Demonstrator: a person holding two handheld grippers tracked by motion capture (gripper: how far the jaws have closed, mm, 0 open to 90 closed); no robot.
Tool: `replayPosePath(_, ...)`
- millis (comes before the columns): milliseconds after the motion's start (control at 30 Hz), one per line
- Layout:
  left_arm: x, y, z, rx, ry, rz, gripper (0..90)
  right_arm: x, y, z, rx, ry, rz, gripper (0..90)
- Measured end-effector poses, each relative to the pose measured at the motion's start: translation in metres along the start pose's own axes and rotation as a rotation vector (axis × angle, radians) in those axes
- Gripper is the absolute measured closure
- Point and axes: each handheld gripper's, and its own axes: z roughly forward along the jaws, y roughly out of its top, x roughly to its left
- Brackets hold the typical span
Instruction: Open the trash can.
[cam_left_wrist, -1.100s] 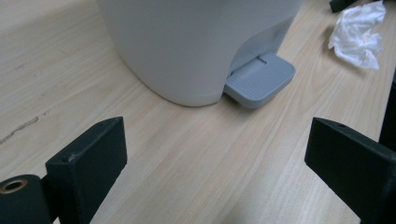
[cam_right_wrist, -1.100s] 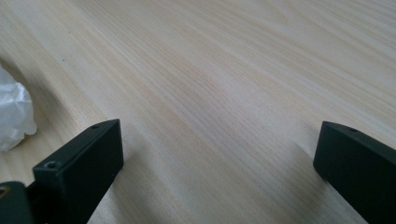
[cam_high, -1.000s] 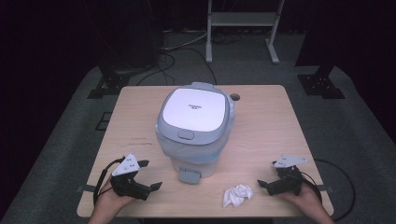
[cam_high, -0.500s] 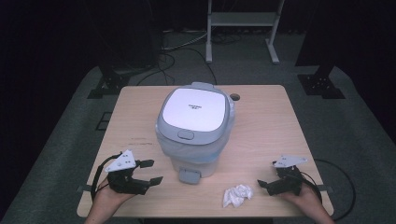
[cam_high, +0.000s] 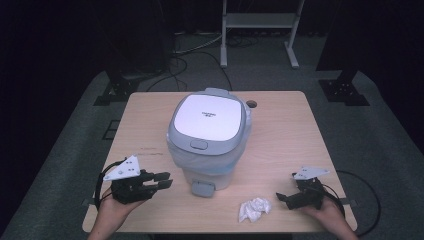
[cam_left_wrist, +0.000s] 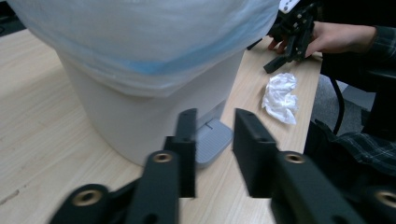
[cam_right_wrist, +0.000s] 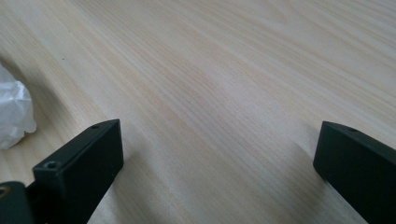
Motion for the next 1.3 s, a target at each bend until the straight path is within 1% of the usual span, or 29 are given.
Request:
replayPosePath(33,0.0,0.002,-0.001,0.002,-0.005,0.002,80.7,0.0,0.0,0.0,0.0,0.0,0.0,0.6)
replayPosePath(100,-0.002,0.006,-0.001,0.001,-0.01,0.012,88.6,0.0,0.0,0.0,0.0,0.0,0.0,0.6)
replayPosePath(133,-0.002,0.007,-0.002,0.001,-0.008,0.016,90.0,0.0,0.0,0.0,0.0,0.0,0.0,0.6)
replayPosePath(267,-0.003,0.013,-0.003,0.001,-0.019,0.033,90.0,0.0,0.0,0.0,0.0,0.0,0.0,0.6)
replayPosePath(400,-0.004,0.019,-0.003,-0.014,-0.042,0.032,90.0,0.0,0.0,0.0,0.0,0.0,0.0,0.6)
replayPosePath(433,-0.005,0.023,-0.004,-0.014,-0.049,0.032,90.0,0.0,0.0,0.0,0.0,0.0,0.001,0.6)
replayPosePath(467,-0.005,0.023,-0.004,-0.014,-0.049,0.032,90.0,0.0,0.0,0.0,0.0,0.0,0.001,0.6)
replayPosePath(700,-0.006,0.037,-0.01,-0.019,-0.07,0.037,90.0,0.0,0.0,0.0,0.0,0.0,0.001,0.6)
replayPosePath(933,-0.005,0.051,-0.015,-0.037,-0.096,0.036,90.0,0.0,0.0,0.0,0.0,-0.001,0.001,0.6)
replayPosePath(1033,-0.005,0.056,-0.016,-0.038,-0.102,0.034,90.0,0.0,0.0,0.0,0.0,-0.001,0.002,0.6)
replayPosePath(1067,-0.005,0.061,-0.015,-0.039,-0.105,0.037,90.0,0.0,0.0,0.0,0.0,-0.001,0.001,0.6)
replayPosePath(1100,-0.005,0.061,-0.015,-0.039,-0.105,0.037,90.0,0.0,0.0,0.0,0.0,-0.001,0.001,0.6)
replayPosePath(1167,-0.005,0.066,-0.016,-0.038,-0.108,0.028,90.0,0.0,0.0,0.0,0.0,-0.001,0.001,0.6)
replayPosePath(1267,-0.005,0.075,-0.016,-0.045,-0.106,0.034,90.0,0.0,0.0,0.0,0.0,-0.001,0.002,0.6)
replayPosePath(1300,-0.005,0.075,-0.016,-0.045,-0.106,0.034,90.0,0.0,0.0,0.0,0.0,-0.001,0.002,0.6)
